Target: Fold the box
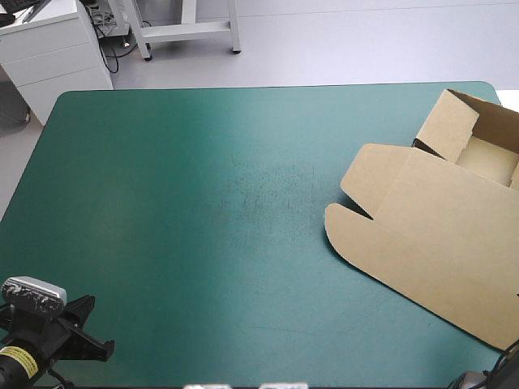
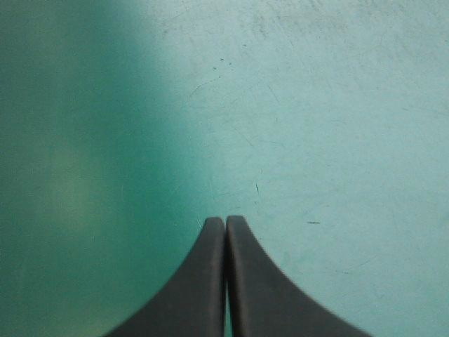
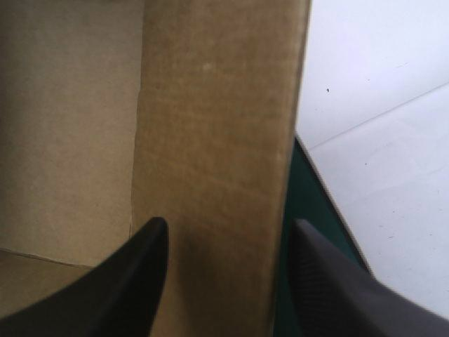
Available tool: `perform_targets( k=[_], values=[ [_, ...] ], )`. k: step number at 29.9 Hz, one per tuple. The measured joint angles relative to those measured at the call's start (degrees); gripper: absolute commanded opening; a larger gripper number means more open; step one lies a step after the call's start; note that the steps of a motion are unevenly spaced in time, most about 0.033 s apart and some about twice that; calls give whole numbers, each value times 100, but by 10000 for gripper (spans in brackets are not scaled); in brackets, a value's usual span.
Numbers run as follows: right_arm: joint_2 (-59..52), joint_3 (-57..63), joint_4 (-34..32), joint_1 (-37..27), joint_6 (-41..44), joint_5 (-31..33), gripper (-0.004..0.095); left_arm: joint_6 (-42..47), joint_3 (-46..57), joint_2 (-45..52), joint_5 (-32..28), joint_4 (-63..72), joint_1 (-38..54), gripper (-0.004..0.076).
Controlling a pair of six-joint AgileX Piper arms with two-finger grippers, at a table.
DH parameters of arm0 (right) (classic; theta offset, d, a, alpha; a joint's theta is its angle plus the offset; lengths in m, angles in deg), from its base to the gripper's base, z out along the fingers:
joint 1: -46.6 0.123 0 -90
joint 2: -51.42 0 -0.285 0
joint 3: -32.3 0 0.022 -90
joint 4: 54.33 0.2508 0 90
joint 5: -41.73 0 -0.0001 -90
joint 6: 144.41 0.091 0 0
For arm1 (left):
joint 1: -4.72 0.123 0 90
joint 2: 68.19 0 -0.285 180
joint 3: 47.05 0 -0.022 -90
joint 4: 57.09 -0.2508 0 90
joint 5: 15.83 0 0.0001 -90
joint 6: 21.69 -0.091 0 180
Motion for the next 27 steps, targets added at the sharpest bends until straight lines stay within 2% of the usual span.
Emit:
perform_targets(
  k=[6,8,11,15,16,21,27],
  values=[
    [-134,-345,-66,0,388,39,691,0,0,0,0,0,0,-32],
    [-359,-448,-66,0,438,39,642,0,0,0,0,0,0,-32],
    [-950,-504,52,0,457,59,451,0,0,0,0,0,0,-32],
    [-1817,-542,517,21,447,87,21,0,0,0,0,23,0,-32],
    [-1998,-542,592,55,422,87,-15,0,0,0,0,33,0,-32],
    [-3217,-138,652,628,241,87,-8,0,0,0,-20,61,0,-32],
    [-4765,1279,701,1992,-119,91,-8,0,0,0,-223,146,0,-32]
  ],
)
